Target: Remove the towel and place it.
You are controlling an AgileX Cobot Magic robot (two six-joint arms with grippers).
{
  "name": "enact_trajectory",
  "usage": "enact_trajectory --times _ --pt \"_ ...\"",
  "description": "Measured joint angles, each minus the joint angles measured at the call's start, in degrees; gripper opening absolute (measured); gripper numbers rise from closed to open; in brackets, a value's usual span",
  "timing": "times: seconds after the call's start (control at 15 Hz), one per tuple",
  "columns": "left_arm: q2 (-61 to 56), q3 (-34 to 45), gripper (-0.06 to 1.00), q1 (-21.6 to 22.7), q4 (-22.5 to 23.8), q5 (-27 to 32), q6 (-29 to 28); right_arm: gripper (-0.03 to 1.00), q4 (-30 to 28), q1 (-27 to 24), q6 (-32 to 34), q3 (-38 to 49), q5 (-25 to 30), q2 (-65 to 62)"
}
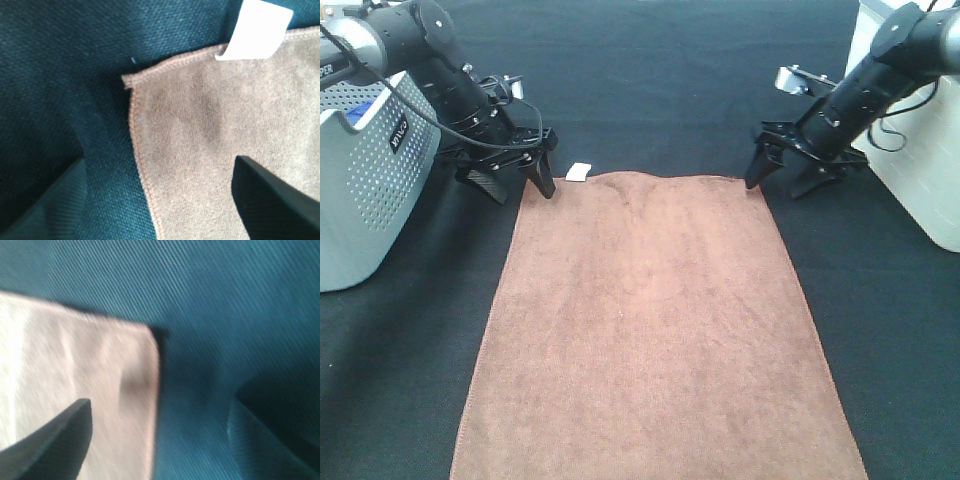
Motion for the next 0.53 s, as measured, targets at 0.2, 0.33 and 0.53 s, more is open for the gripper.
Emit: enact_trajectory --times 0.2,0.33,0.53 --pt "0.8 -0.34 0.68 -1.2 -2.01 -0.17 0.29 0.74 0.06 4.53 -0.63 -0.8 -3.67 1.43" --pt "1.32 -0.57 0.67 -2.75 -3.84 -0.97 0.34 0.72 -0.52 6.42 -0.63 -1.15 -5.27 1.89" --pt "1.72 -0.63 0.48 -4.13 -3.09 -1.49 0.29 0.56 -4.13 7.05 0.34 -1.32 -6.36 1.95"
